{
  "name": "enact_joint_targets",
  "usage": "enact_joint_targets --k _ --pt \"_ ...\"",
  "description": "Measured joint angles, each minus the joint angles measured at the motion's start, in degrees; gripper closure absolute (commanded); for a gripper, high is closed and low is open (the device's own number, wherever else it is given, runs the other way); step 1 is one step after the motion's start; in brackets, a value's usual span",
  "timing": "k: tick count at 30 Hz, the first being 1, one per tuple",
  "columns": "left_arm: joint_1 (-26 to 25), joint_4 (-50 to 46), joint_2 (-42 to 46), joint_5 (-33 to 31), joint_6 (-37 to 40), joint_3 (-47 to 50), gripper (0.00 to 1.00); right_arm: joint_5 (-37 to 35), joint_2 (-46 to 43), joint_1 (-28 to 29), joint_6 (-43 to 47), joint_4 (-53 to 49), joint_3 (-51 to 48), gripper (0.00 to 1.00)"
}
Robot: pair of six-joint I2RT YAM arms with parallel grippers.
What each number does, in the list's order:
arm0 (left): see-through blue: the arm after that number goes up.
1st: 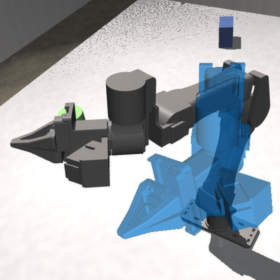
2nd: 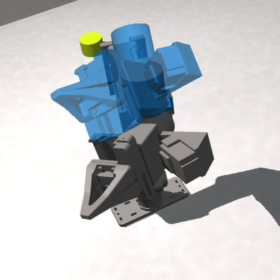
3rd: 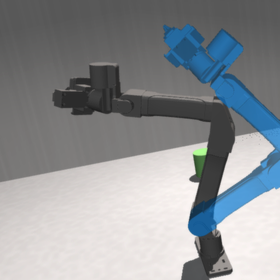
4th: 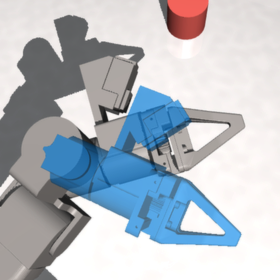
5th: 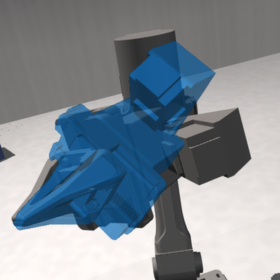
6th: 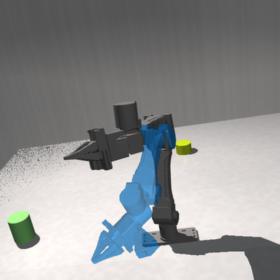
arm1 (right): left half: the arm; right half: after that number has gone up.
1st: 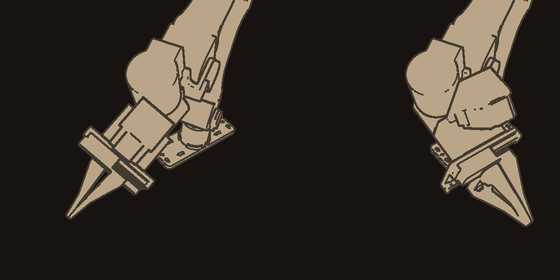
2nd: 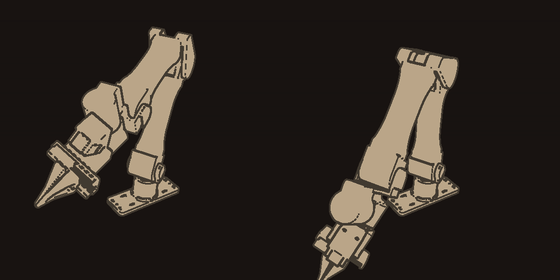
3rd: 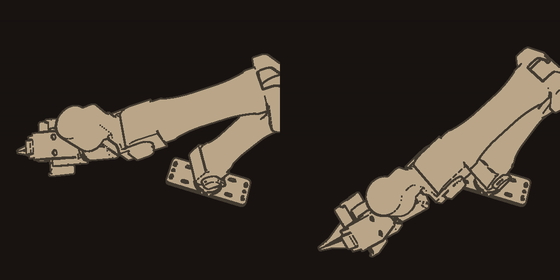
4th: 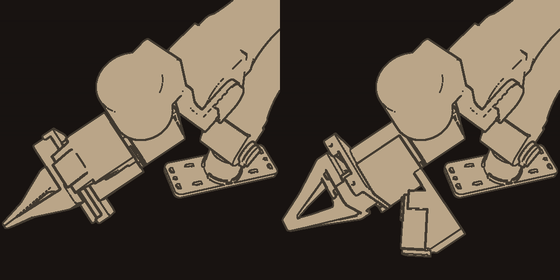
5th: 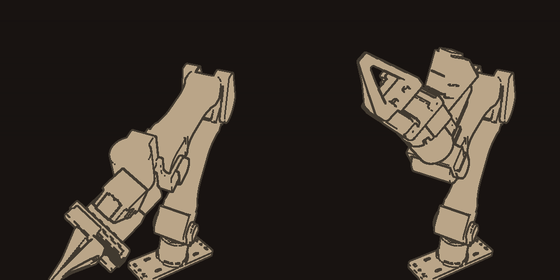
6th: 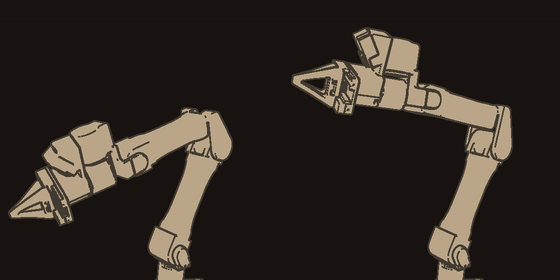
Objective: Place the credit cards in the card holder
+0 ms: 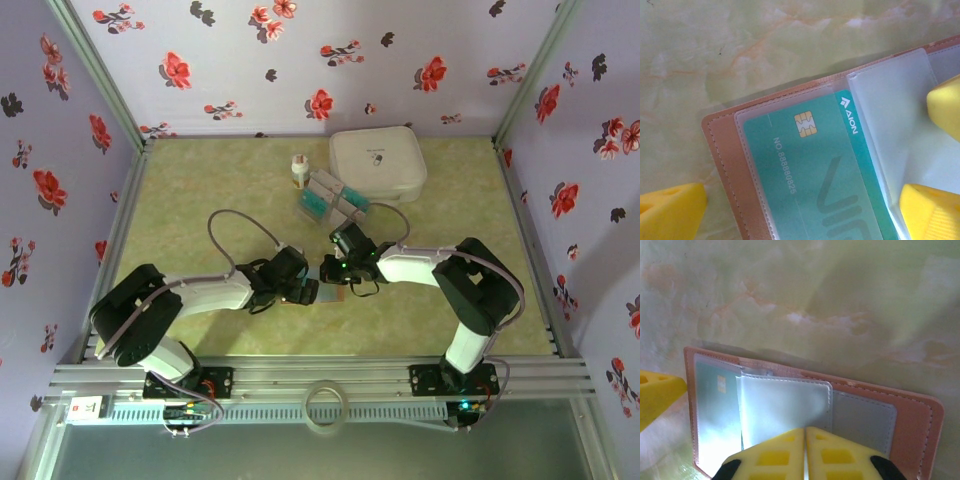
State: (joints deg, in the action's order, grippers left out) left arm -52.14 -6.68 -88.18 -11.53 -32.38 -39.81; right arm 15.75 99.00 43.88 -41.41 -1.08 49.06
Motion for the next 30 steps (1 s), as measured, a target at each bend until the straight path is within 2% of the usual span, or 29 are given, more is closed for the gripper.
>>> enact_joint_targets --k 4,8,16,30 --pt "0.0 0.0 -0.1 -0.1 0.0 0.0 0.0 -0.1 -0.8 0.0 -0.4 -0.1 0.0 0.68" --pt "-0.2 0.0 -0.2 -0.4 0.0 0.0 0.0 -0.6 -3.7 -0.5 -0.8 -0.4 -0.1 0.6" --pt "-0.2 0.0 -0.2 -0.5 0.0 0.0 0.0 -0.9 -5.8 -1.2 -1.2 0.0 -1.4 0.58" --pt "-0.3 0.0 -0.3 -0.5 0.0 0.0 0.0 -0.1 -1.7 -1.1 -2.7 3.4 -2.0 0.61"
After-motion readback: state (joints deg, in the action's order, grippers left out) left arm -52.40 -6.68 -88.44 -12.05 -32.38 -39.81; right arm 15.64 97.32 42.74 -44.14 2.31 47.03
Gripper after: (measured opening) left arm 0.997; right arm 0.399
